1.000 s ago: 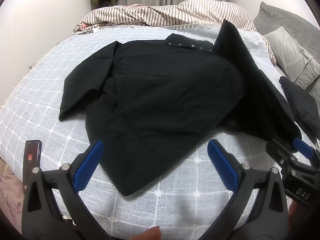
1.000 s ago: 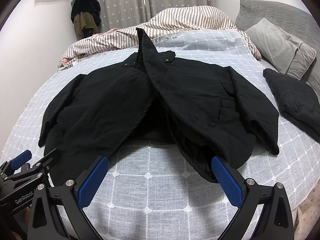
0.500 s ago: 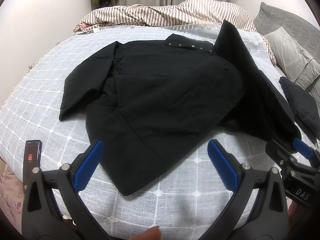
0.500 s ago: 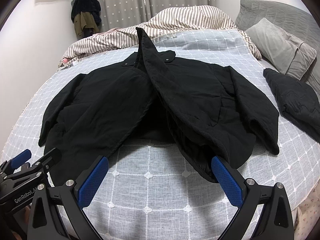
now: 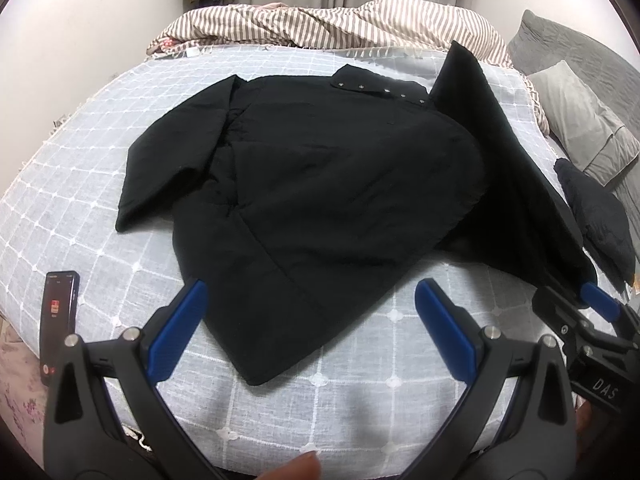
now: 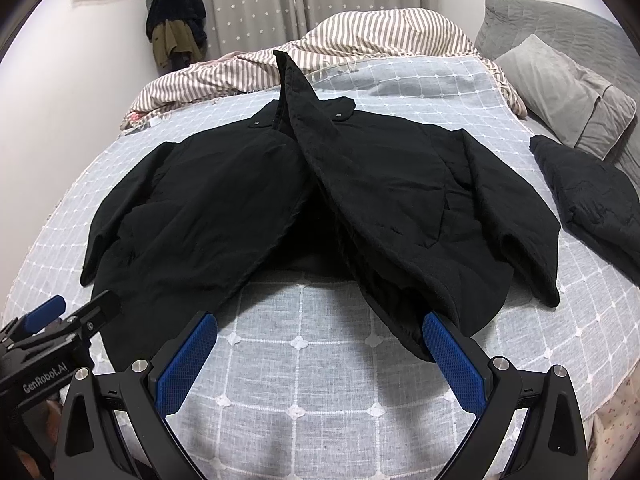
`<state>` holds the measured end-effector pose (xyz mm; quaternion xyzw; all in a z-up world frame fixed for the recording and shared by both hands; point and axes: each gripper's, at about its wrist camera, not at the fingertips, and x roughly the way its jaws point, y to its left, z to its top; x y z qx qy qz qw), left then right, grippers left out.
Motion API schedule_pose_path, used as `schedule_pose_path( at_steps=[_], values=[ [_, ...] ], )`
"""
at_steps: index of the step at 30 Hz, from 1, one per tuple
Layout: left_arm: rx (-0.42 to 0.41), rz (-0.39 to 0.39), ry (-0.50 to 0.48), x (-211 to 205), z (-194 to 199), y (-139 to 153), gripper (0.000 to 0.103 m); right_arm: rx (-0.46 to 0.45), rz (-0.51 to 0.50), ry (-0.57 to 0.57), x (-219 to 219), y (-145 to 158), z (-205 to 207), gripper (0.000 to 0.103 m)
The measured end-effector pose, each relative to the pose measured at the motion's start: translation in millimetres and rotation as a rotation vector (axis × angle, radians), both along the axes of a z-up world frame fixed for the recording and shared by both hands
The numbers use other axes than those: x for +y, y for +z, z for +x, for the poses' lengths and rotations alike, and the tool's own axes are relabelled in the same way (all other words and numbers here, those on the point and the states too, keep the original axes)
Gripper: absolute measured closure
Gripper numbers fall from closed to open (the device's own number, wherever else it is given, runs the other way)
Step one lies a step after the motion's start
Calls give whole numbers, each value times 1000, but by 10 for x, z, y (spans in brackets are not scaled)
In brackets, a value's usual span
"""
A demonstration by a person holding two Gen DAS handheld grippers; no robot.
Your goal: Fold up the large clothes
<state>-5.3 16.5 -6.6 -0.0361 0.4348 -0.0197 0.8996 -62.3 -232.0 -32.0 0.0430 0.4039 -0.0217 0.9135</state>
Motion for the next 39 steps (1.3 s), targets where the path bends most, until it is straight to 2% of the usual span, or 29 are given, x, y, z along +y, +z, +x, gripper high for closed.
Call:
schedule_pose_path(
  at_steps=[3,7,11,14,16,19,22,27,29,32,35,36,37,38,39],
  values=[
    [16,-19,-7,73,19,-10,0,3,-2,19,12,15,-34,0],
    [23,-76,-20,270,33,12,0,-33,33,117,18,161,-180,0],
    [0,-95,-3,497,28,6,0,-89,180,201,-165,347,-367,0],
    [32,-111,-7,625,90,-143,0,-109,340,220,-437,419,-426,0],
    [79,-144,-8,707,153,-313,0,-114,395,184,-631,411,-421,0],
    [125,-184,-7,753,241,-532,0,-107,472,66,-1001,317,-370,0],
    [173,-226,-6,759,328,-762,0,-54,592,-50,-1355,117,-258,0],
    [231,-293,14,697,395,-1059,0,59,880,-156,-1665,-456,28,0],
    [211,-297,31,689,390,-1071,0,95,996,-177,-1704,-648,112,2],
    [188,-302,47,679,356,-1065,0,125,1167,-197,-1707,-874,247,9],
    [171,-350,45,719,310,-1087,1,115,1268,-194,-1655,-998,333,24],
    [169,-381,38,728,302,-1081,7,113,1280,-191,-1652,-1014,349,34],
    [169,-423,25,733,274,-1075,18,109,1293,-184,-1631,-1024,375,47],
    [171,-448,13,733,263,-1069,25,105,1293,-178,-1619,-1023,389,55],
    [180,-472,-3,731,253,-1069,38,103,1286,-170,-1605,-1015,397,68]
  ],
)
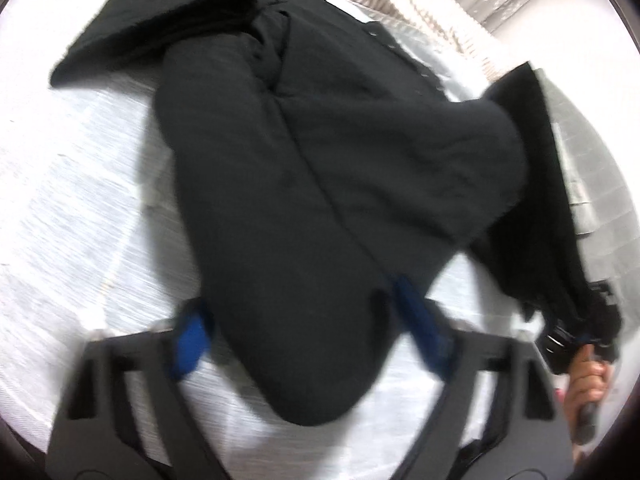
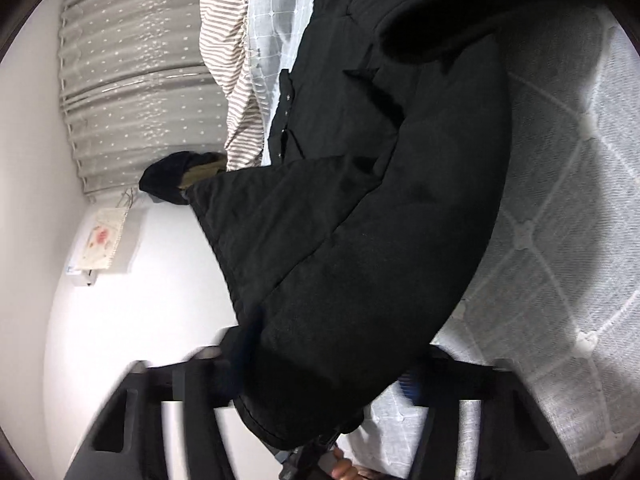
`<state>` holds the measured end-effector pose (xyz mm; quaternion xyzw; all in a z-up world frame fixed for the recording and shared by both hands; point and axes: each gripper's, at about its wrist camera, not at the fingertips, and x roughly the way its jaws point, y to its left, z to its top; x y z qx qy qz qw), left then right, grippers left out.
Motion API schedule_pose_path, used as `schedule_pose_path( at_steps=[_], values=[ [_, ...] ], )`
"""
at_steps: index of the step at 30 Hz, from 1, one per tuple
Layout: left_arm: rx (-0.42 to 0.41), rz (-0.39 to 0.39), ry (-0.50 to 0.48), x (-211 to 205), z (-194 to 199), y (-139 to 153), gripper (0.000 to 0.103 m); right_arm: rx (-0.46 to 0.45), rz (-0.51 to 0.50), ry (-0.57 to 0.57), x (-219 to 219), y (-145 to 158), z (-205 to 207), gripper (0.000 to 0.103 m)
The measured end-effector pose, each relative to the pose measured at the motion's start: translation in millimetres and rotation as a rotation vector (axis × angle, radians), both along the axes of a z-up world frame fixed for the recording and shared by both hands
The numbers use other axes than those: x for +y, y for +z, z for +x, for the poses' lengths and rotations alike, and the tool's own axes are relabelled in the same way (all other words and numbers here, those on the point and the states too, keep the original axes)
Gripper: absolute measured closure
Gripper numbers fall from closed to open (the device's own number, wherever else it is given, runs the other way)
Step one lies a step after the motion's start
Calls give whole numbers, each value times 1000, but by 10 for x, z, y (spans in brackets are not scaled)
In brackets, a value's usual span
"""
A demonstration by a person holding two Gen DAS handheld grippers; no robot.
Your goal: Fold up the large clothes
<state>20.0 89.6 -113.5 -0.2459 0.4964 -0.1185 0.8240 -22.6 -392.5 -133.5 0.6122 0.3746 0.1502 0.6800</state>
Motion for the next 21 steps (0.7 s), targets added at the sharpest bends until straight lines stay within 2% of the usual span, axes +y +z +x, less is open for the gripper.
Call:
schedule_pose_path(
  at_steps=[1,2,3,4,5,7,10,13,18,21],
  values=[
    [3,0,-1,-2,1,2,49,-3,-8,2,-2,18,-1,79],
    [-1,11,0,10,-14,17,58,-13,-32,-2,-7,58,-19,81],
    [-1,14,-3,32,-22,30,77,-20,-50,-3,-21,91,-37,86],
    [1,3,-3,93,-46,72,89,-36,-95,-3,-49,175,-68,88],
    [-1,-12,-5,143,-73,111,92,-47,-124,-4,-71,253,-104,89],
    [-26,-24,-19,259,-122,318,93,-68,-197,-8,-145,407,-179,91],
    [-99,10,-36,432,-296,718,94,-94,-329,-10,-278,674,-323,92],
    [-132,40,-47,629,-449,1013,95,-93,-463,-14,-451,931,-480,92],
    [-150,146,-72,897,-621,1248,96,-77,-586,34,-581,1091,-698,93],
    [-117,207,-110,942,-656,1155,95,-54,-690,97,-601,1066,-856,93]
  ],
)
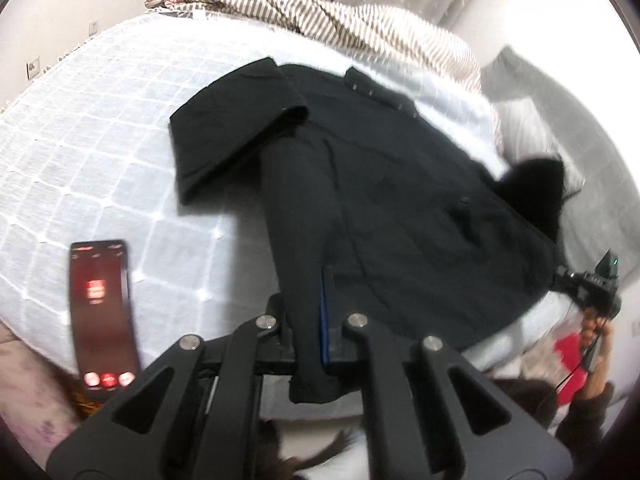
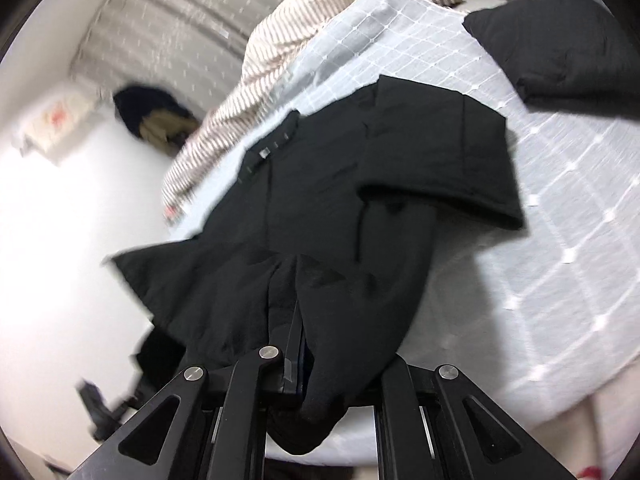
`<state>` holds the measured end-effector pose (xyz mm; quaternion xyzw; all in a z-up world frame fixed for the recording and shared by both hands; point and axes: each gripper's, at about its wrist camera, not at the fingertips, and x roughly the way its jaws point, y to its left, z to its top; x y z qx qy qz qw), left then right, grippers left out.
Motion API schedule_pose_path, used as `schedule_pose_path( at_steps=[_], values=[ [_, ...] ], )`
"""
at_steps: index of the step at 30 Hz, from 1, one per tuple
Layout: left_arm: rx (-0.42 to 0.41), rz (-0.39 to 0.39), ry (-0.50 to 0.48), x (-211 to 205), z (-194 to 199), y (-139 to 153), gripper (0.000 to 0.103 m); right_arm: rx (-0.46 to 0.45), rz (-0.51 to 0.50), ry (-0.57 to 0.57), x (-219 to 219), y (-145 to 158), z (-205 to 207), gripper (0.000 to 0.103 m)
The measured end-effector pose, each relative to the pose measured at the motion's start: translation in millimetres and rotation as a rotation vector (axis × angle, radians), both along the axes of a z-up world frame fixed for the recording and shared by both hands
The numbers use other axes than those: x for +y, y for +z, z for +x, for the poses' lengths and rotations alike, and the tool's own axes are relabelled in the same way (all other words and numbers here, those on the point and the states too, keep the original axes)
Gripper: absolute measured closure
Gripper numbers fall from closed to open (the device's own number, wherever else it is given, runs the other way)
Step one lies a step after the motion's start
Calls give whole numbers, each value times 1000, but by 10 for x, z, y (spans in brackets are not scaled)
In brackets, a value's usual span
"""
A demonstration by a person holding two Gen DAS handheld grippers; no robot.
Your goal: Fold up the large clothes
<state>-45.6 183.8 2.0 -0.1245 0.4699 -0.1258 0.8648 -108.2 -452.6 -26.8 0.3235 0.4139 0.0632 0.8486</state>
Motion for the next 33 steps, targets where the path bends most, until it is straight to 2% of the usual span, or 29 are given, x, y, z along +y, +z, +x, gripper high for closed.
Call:
schedule_pose_path(
  at_steps=[3,4,6,7,8,9,11,13,15,18,19,22,28,30,33],
  values=[
    [67,83,-43,-103,84,-138,95,90,-109,36,-52,-194,-215,93],
    [94,139,-61,-170,106,-235,95,131,-125,44,-82,-301,-237,93],
    [139,299,-106,-317,70,-458,92,211,-168,61,-110,-496,-240,93],
    [147,360,-108,-326,-16,-514,89,271,-228,70,-105,-644,-261,92],
    [145,410,-107,-371,-32,-536,87,309,-281,75,-85,-720,-269,90],
    [131,448,-106,-414,-45,-526,85,343,-333,79,-64,-780,-265,85],
    [60,493,-99,-486,-118,-403,71,388,-422,77,-40,-818,-281,80],
    [-19,483,-96,-540,-186,-213,37,379,-464,55,-37,-740,-310,72],
    [-79,438,-121,-638,-212,-67,34,333,-542,17,13,-542,-304,66],
    [-109,364,-183,-837,-156,-18,32,230,-589,19,218,-269,-284,35],
    [-122,330,-217,-935,-139,-25,30,197,-591,30,292,-203,-296,32],
    [-149,278,-329,-1246,-108,-100,27,68,-576,179,757,-113,-296,32],
    [-194,203,-527,-1762,-138,-458,27,-90,-603,559,1677,-206,-370,32],
    [-203,198,-564,-1802,-175,-556,27,-122,-640,663,1908,-288,-435,32],
    [-191,244,-602,-1877,-241,-679,27,-134,-699,793,2217,-451,-405,32]
  ],
)
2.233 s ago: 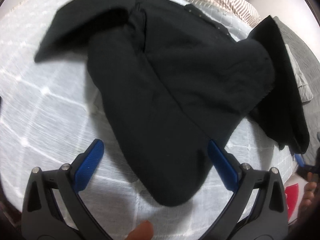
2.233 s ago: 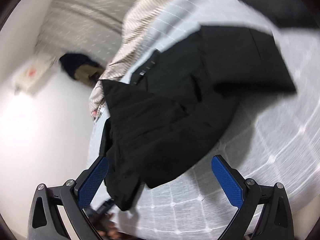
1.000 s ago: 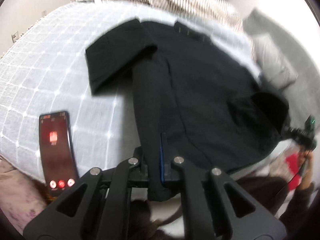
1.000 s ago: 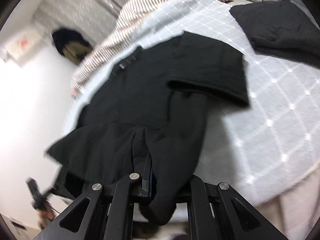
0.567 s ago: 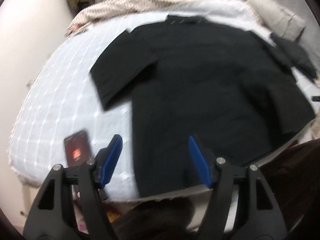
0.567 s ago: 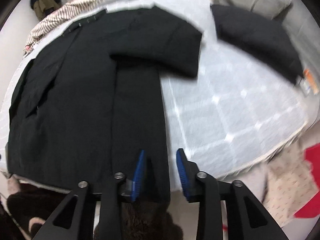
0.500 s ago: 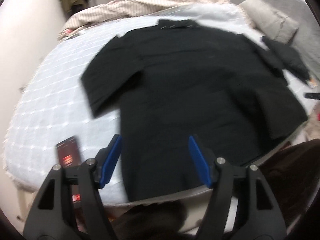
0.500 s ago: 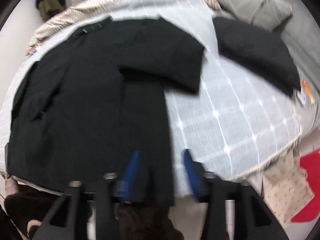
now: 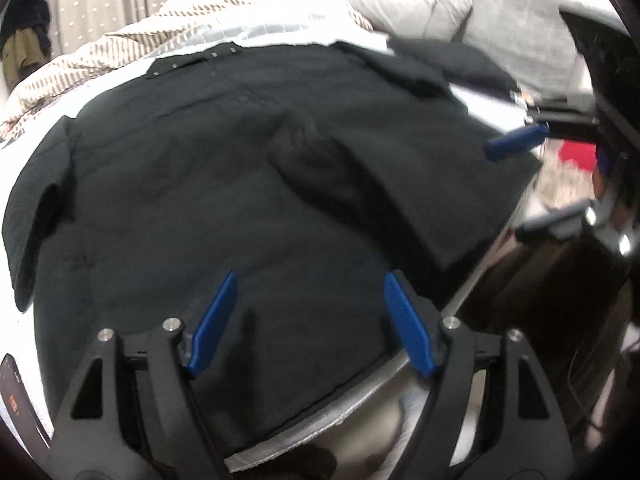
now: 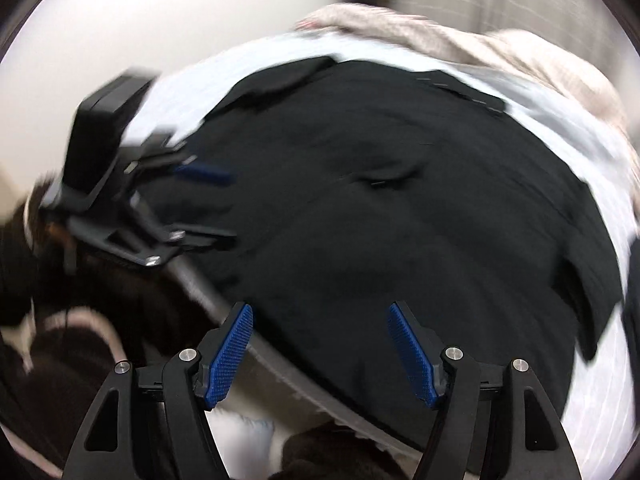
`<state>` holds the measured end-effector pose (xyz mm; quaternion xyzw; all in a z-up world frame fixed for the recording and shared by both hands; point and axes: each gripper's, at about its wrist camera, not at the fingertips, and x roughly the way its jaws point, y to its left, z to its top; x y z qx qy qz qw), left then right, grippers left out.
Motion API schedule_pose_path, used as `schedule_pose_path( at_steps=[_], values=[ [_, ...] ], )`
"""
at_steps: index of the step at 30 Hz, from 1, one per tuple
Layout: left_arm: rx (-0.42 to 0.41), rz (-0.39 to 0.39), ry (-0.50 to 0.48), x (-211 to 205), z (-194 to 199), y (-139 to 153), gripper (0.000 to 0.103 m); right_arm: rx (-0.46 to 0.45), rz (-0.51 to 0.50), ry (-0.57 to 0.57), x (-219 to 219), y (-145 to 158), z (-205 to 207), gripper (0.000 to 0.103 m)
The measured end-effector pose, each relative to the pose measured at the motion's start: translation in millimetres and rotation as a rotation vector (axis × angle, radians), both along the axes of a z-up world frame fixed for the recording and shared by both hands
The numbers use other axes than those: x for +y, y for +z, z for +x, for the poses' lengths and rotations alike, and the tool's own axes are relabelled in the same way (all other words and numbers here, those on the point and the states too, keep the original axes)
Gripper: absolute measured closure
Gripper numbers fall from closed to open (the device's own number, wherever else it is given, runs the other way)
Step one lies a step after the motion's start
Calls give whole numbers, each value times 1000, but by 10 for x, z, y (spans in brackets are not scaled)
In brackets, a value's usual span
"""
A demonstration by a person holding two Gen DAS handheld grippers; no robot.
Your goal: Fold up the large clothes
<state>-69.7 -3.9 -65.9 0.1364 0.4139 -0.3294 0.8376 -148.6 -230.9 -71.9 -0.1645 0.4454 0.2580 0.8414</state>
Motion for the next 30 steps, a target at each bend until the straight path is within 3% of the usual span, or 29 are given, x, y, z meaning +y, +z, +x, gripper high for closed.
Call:
schedule_pose_path(
  at_steps=[4,5,6,7,9,11,17,18,20,21,23,26,30],
  values=[
    [-7,-23,-61,-82,-91,-53,27,-34,-134,108,510,-291,-63,34],
    [-5,-28,-71,-97,-122,-65,27,-50,-172,90,545,-362,-18,40],
    [-1,-31,-79,-107,-125,-85,27,-58,-183,75,575,-414,-4,58],
    [12,-38,-94,-139,-148,-115,27,-38,-158,61,529,-395,95,71],
    [41,-50,-122,-199,-168,-147,27,5,-56,35,456,-352,117,76],
    [55,-59,-147,-293,-174,-168,27,-13,56,-11,266,-210,144,88],
    [48,-8,-154,-625,-150,-283,28,2,243,-79,-72,5,264,91],
    [43,8,-149,-661,-149,-299,36,3,251,-83,-80,26,268,93],
    [18,26,-152,-676,-166,-277,67,-3,276,-91,-128,54,276,94],
    [12,15,-158,-649,-168,-230,94,-6,285,-92,-143,82,280,96],
    [9,-64,-133,-501,-142,-83,93,-5,315,-79,-168,120,255,97],
    [-19,-251,-88,-110,-135,234,93,15,334,-38,-124,116,175,98],
    [-35,-413,-64,213,-125,476,94,84,261,69,219,-70,138,98]
  ],
)
